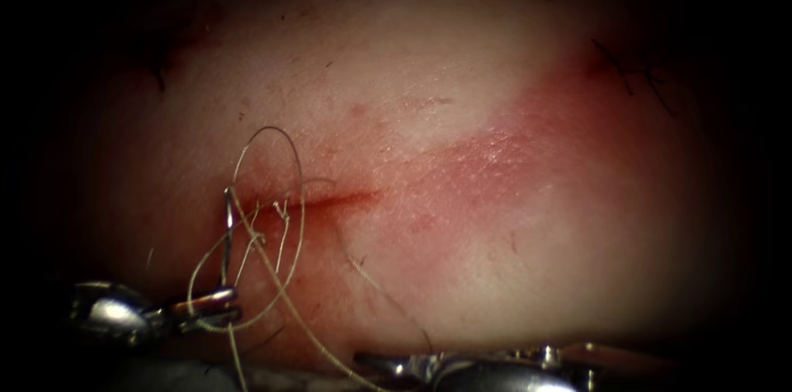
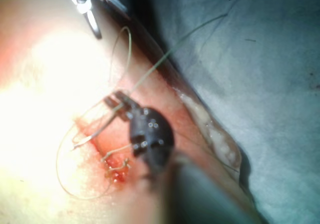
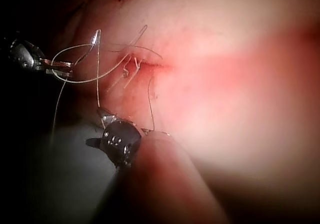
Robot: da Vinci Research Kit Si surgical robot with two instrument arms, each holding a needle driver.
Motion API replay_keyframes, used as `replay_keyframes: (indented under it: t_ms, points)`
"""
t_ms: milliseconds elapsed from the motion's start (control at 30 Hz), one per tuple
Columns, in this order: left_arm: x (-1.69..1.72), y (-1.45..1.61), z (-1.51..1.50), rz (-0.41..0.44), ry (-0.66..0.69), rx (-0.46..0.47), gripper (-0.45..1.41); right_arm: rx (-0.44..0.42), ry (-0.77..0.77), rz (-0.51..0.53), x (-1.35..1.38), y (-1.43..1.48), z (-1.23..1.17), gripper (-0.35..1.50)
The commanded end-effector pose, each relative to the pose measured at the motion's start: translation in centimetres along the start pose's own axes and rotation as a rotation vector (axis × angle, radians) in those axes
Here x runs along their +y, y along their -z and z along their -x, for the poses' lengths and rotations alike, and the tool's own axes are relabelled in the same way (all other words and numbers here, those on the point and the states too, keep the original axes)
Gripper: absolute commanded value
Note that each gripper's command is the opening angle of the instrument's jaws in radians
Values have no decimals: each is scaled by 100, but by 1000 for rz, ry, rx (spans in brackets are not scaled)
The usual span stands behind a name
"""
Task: Wound Closure
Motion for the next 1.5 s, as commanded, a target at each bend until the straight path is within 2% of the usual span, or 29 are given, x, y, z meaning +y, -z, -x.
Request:
replay_keyframes:
  t_ms: [33, 100, 200, 267, 400, 500, 600, 867, 1067, 1233, 1500]
  points:
    - [5, -4, 6, -1, 3, -4, -45, 6, -9, 13, 17, 8, 19, 128]
    - [0, 2, 13, -7, 4, -13, -45, 34, -2, 45, 39, 24, 45, 133]
    - [-6, 10, 20, -17, 7, -27, -45, 38, 51, 77, 56, 22, 71, 135]
    - [-10, 15, 23, -21, 9, -34, -45, 34, 85, 93, 63, 13, 85, 133]
    - [-18, 28, 27, -28, 17, -49, -45, 20, 180, 140, 82, -25, 114, 133]
    - [-23, 36, 26, -32, 24, -57, -45, 21, 218, 140, 84, -51, 128, 130]
    - [-26, 40, 26, -39, 28, -58, -45, 27, 238, 137, 81, -67, 132, 128]
    - [-24, 36, 25, -50, 30, -69, -45, 42, 339, 130, 79, -113, 123, 121]
    - [-24, 36, 24, -50, 31, -70, -45, 27, 402, 112, 76, -151, 133, 115]
    - [-23, 36, 24, -49, 31, -68, -45, 11, 425, 101, 85, -156, 149, 111]
    - [-22, 34, 24, -49, 30, -68, -45, 21, 423, 118, 90, -161, 147, 110]
